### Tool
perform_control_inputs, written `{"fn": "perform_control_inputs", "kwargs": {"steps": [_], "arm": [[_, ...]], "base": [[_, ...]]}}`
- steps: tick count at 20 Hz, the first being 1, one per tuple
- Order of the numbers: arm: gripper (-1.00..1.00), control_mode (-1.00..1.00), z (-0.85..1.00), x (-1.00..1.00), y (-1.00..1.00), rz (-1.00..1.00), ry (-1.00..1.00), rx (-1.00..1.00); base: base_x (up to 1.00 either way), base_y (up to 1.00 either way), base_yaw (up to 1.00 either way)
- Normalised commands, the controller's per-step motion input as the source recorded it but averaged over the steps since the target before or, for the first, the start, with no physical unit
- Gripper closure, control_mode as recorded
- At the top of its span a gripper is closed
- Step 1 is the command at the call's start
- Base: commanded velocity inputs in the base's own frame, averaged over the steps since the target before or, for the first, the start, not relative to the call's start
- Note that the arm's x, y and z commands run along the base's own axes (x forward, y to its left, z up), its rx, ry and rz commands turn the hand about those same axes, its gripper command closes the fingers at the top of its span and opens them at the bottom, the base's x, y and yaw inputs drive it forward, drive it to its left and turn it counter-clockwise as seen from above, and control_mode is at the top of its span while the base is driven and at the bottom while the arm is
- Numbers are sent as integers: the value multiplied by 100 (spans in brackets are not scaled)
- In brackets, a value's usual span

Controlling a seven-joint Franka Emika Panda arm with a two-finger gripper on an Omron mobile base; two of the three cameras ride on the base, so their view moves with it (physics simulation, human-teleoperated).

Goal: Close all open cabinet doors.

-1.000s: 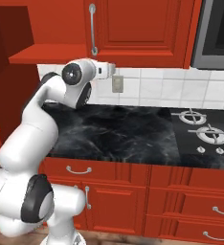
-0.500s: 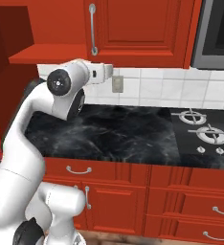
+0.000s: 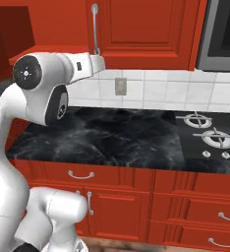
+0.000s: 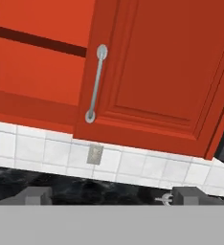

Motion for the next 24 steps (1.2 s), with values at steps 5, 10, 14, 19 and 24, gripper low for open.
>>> {"fn": "perform_control_inputs", "kwargs": {"steps": [5,10,14,19,24], "arm": [[-100,-100,8,-66,15,-2,13,-21],[-100,-100,-2,-62,9,0,-2,-20],[-100,-100,-8,-64,13,0,-16,-16],[-100,-100,0,-58,22,5,-8,-12],[-100,-100,0,-49,19,19,0,-11]], "base": [[0,0,0],[0,0,0],[0,0,0],[0,0,0],[0,0,0]]}}
